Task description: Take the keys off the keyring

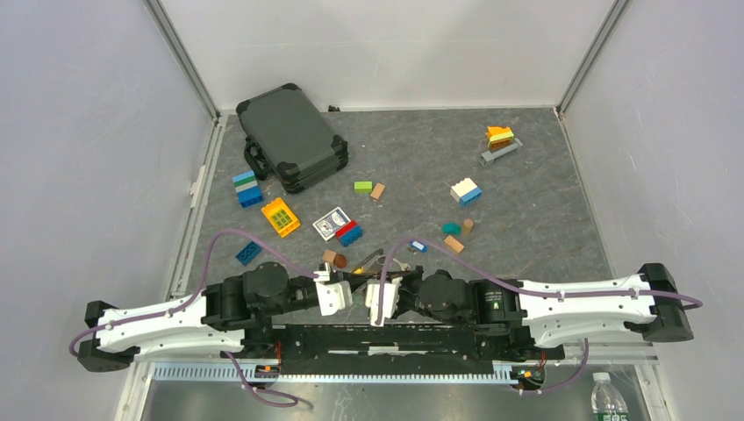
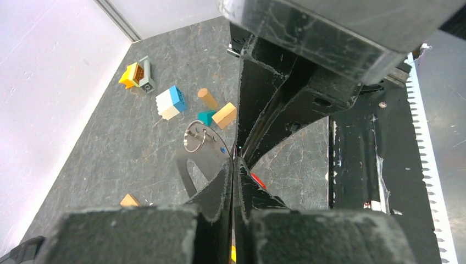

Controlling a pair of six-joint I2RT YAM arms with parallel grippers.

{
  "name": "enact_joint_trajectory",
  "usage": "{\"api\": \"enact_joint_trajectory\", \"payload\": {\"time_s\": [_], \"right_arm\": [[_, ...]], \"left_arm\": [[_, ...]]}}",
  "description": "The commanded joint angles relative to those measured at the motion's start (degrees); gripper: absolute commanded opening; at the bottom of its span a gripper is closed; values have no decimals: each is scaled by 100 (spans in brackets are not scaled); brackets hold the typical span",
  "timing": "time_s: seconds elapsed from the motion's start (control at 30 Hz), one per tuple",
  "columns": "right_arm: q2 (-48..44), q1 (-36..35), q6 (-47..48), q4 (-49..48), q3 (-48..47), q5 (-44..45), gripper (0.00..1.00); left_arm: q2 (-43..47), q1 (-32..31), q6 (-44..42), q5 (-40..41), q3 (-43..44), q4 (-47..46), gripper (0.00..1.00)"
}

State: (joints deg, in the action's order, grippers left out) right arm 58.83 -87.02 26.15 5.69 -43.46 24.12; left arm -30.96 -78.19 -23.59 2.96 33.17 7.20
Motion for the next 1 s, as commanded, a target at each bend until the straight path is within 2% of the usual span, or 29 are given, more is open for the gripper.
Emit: {"api": "enact_joint_trajectory", "payload": {"time_s": [0.0, 0.17, 0.3, 0.63, 0.97], "right_arm": [[-199, -16, -93, -23, -157, 211, 2], [-753, -16, -119, -160, 87, 82, 21], [-1223, -16, -148, -316, 319, -143, 27], [-1777, -16, -50, -525, 654, -908, 32], [-1964, -16, 30, -1741, 1136, -1277, 22]], "left_arm": [[97, -22, 4, -95, 126, -587, 2], [103, -23, 14, -78, 104, -588, 2], [127, -21, 24, -69, 80, -601, 2], [116, -19, 47, -78, 90, -624, 2], [80, -25, 57, -238, 73, -702, 2]]}}
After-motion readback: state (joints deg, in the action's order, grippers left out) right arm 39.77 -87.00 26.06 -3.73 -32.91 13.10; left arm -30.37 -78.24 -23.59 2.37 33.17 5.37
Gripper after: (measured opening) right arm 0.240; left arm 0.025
